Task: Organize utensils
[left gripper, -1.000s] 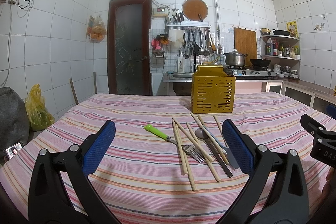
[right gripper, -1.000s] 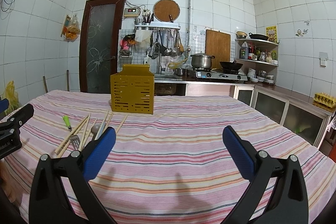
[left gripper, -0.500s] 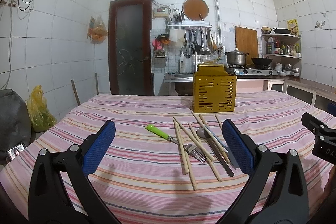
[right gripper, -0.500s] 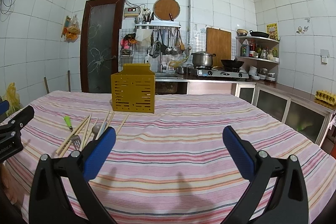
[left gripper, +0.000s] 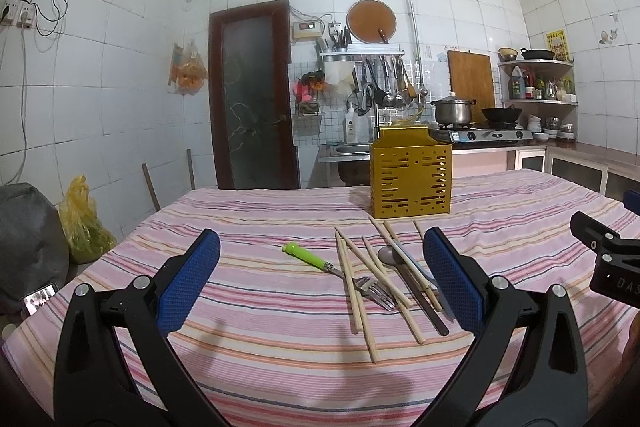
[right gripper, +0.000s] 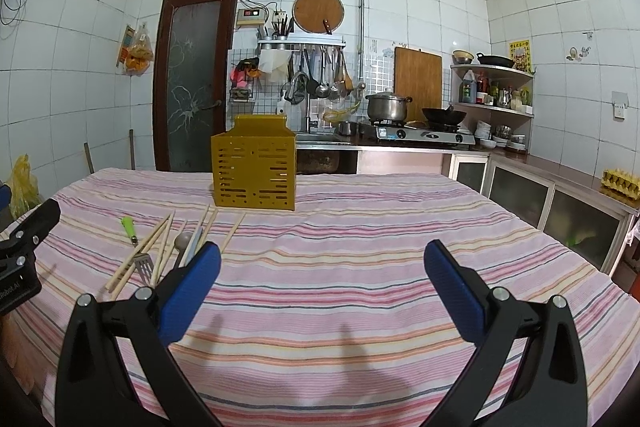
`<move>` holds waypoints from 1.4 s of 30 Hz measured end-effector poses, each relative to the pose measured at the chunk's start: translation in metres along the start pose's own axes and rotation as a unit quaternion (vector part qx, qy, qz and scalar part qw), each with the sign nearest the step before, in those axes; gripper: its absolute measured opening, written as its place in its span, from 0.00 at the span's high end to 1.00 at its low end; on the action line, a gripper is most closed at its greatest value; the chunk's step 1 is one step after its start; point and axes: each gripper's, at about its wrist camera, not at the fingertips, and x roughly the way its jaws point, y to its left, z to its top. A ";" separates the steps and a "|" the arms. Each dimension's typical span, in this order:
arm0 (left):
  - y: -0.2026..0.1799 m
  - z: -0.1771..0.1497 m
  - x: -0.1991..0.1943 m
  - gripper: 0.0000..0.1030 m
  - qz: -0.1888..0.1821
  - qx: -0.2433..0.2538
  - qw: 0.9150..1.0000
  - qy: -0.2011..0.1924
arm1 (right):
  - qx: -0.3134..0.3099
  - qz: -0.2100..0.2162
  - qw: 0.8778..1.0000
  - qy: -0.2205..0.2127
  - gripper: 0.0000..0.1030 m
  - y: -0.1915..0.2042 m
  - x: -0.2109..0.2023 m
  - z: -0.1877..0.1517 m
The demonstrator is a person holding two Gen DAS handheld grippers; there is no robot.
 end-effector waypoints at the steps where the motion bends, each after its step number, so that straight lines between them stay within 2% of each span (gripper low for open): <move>1: 0.000 -0.001 0.000 0.05 0.000 -0.001 1.000 0.000 | 0.000 0.000 1.000 0.000 0.04 0.000 0.000 0.000; 12: 0.002 -0.003 0.007 0.05 -0.011 -0.006 1.000 0.016 | 0.008 -0.008 1.000 0.015 0.04 -0.002 0.006 0.000; 18: 0.006 0.002 0.034 0.05 -0.028 -0.006 0.996 0.083 | -0.015 -0.014 0.999 0.035 0.04 0.009 0.018 0.007; 24: 0.026 0.018 0.072 0.05 0.000 -0.017 0.992 0.127 | -0.009 0.010 0.999 0.043 0.04 0.024 0.047 0.036; 30: 0.049 0.027 0.135 0.05 -0.003 -0.038 0.980 0.196 | -0.033 0.022 0.997 0.062 0.04 0.054 0.093 0.053; 34: 0.048 0.029 0.176 0.05 0.007 -0.019 0.970 0.243 | -0.043 0.024 0.993 0.108 0.04 0.071 0.137 0.053; 38: 0.049 0.022 0.206 0.05 0.009 -0.037 0.960 0.277 | -0.037 0.030 0.986 0.159 0.04 0.081 0.182 0.047; 42: 0.049 0.010 0.230 0.05 0.016 -0.058 0.949 0.310 | -0.042 0.016 0.979 0.197 0.04 0.090 0.220 0.034</move>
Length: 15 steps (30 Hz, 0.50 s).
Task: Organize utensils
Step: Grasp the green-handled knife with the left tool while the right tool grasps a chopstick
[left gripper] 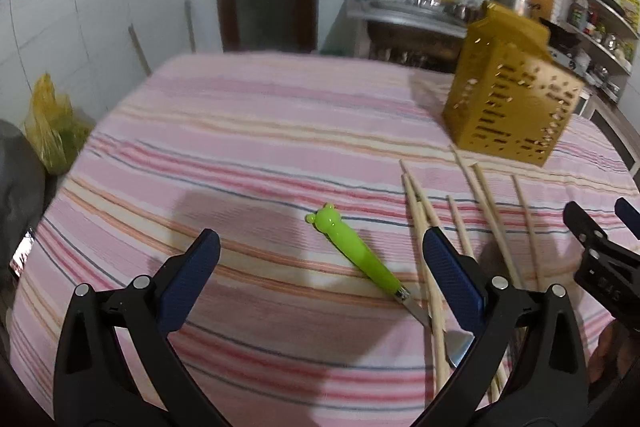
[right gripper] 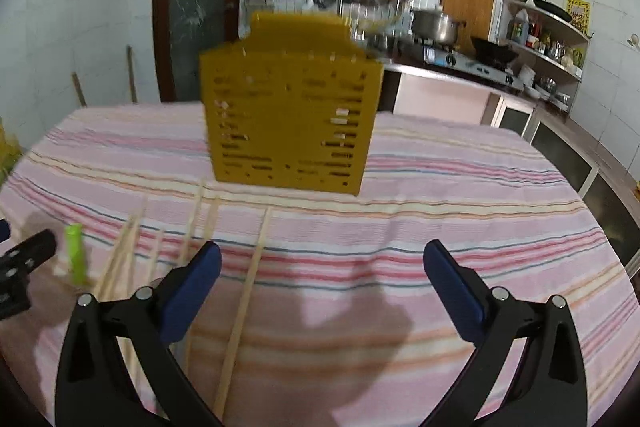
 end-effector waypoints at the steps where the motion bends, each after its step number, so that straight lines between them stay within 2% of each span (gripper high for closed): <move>1: -0.001 0.000 0.008 0.05 0.008 0.001 1.000 0.009 | -0.001 0.001 1.000 0.012 0.05 0.002 0.008 0.000; 3: -0.002 0.001 0.018 0.08 0.013 0.002 1.000 0.023 | -0.001 0.004 0.999 0.044 0.05 0.005 0.027 0.000; 6: 0.000 0.000 0.027 0.12 0.016 -0.004 0.999 0.041 | 0.000 0.000 0.998 0.070 0.15 0.008 0.040 -0.002; 8: 0.000 -0.001 0.032 0.14 0.015 -0.009 0.999 0.051 | 0.000 -0.001 0.997 0.082 0.20 0.009 0.044 -0.002; 12: -0.006 -0.002 0.044 0.24 0.010 -0.010 0.997 0.078 | -0.001 0.008 0.995 0.095 0.30 0.012 0.045 -0.004; 15: -0.009 -0.002 0.049 0.30 0.015 -0.010 0.996 0.083 | 0.000 0.020 0.995 0.100 0.41 0.014 0.046 -0.004</move>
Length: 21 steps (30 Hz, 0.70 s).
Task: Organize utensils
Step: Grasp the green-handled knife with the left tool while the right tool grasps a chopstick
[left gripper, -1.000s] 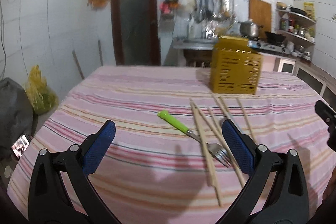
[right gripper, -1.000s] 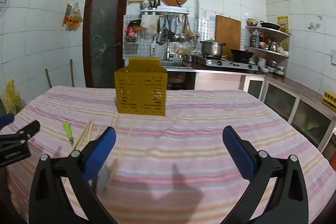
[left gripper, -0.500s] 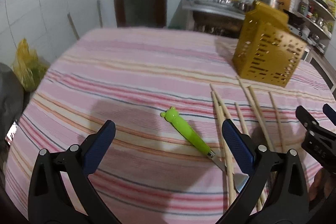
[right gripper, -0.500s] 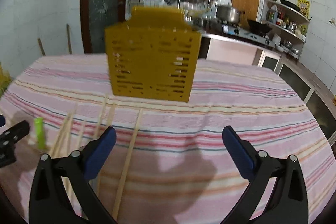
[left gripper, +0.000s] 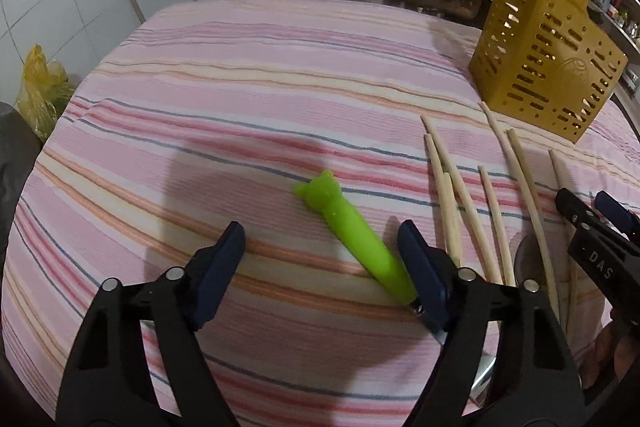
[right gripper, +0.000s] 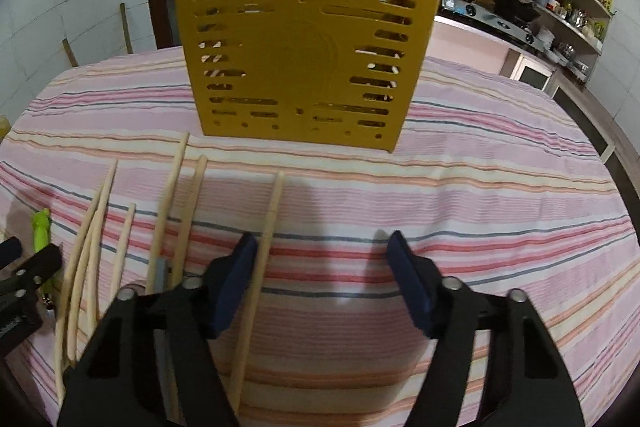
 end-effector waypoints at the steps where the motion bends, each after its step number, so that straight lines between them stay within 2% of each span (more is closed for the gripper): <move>1: 0.000 0.002 0.001 0.32 -0.001 -0.003 1.000 0.003 | 0.001 0.002 1.000 0.001 0.45 0.001 0.001 0.000; 3: 0.000 0.007 0.004 0.41 -0.006 -0.009 1.000 0.012 | 0.002 0.005 1.000 0.004 0.49 0.003 0.006 0.006; 8: -0.001 0.019 0.011 0.56 -0.011 -0.002 0.999 0.031 | 0.015 0.015 1.000 0.016 0.58 0.002 0.015 0.018; 12: -0.003 0.031 0.018 0.71 -0.007 0.004 0.999 0.037 | 0.019 0.019 0.999 0.028 0.68 0.003 0.022 0.028; 14: -0.005 0.037 0.023 0.73 -0.006 0.008 0.999 0.040 | 0.018 0.023 0.999 0.032 0.77 0.006 0.024 0.031; 16: -0.008 0.040 0.024 0.74 -0.004 0.015 0.999 0.038 | 0.019 0.031 0.999 0.037 0.91 0.007 0.023 0.033; 18: -0.008 0.043 0.025 0.75 -0.009 0.018 0.999 0.035 | 0.029 0.043 0.998 0.040 0.92 0.005 0.020 0.037; 21: -0.004 0.048 0.018 0.77 -0.030 0.009 0.999 0.027 | 0.043 0.053 0.997 0.021 0.94 -0.005 0.005 0.043</move>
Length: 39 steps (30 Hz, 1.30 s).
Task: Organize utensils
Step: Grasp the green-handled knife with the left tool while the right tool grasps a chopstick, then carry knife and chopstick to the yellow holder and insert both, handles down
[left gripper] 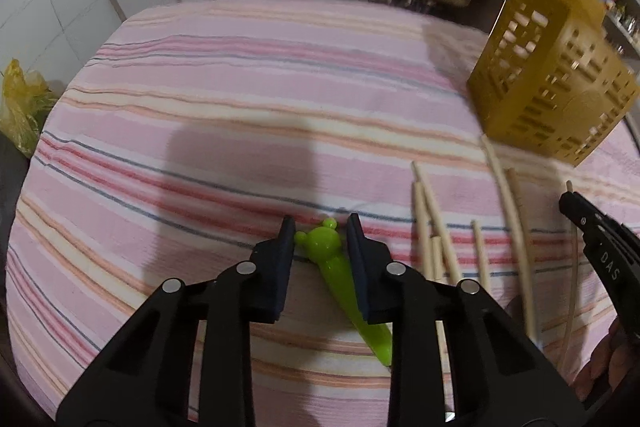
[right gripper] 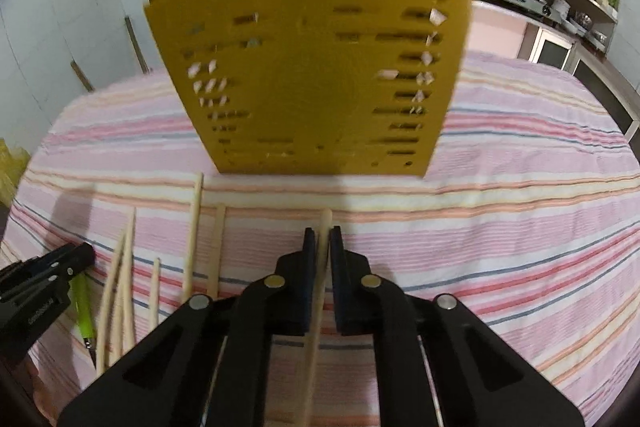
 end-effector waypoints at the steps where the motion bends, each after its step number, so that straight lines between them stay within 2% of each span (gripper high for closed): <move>1: 0.000 0.002 -0.008 0.77 -0.007 -0.001 1.000 -0.013 | 0.001 0.001 1.000 -0.007 0.94 -0.002 -0.005 0.001; 5: -0.008 0.003 -0.035 0.78 -0.016 0.011 0.998 -0.060 | 0.004 0.003 0.998 -0.057 0.94 -0.011 -0.039 0.001; 8: -0.017 0.001 -0.063 0.78 -0.027 0.023 0.993 -0.109 | 0.007 0.002 0.996 -0.085 0.94 -0.016 -0.054 -0.005; 13: -0.039 -0.005 -0.112 0.78 -0.034 0.058 0.978 -0.195 | 0.005 0.009 0.990 -0.139 0.94 -0.022 -0.088 -0.015; 18: -0.056 -0.010 -0.146 0.79 -0.042 0.084 0.965 -0.246 | 0.002 0.020 0.984 -0.176 0.94 -0.034 -0.110 -0.004; 25: -0.064 -0.017 -0.176 0.79 -0.039 0.107 0.951 -0.288 | 0.000 0.025 0.975 -0.222 0.94 -0.037 -0.134 -0.001; 32: -0.061 -0.012 -0.182 0.79 -0.041 0.107 0.949 -0.293 | -0.011 0.021 0.969 -0.246 0.94 -0.040 -0.141 0.001; 39: -0.059 -0.011 -0.187 0.79 -0.045 0.104 0.948 -0.298 | 0.004 0.029 0.965 -0.261 0.94 -0.052 -0.149 0.008</move>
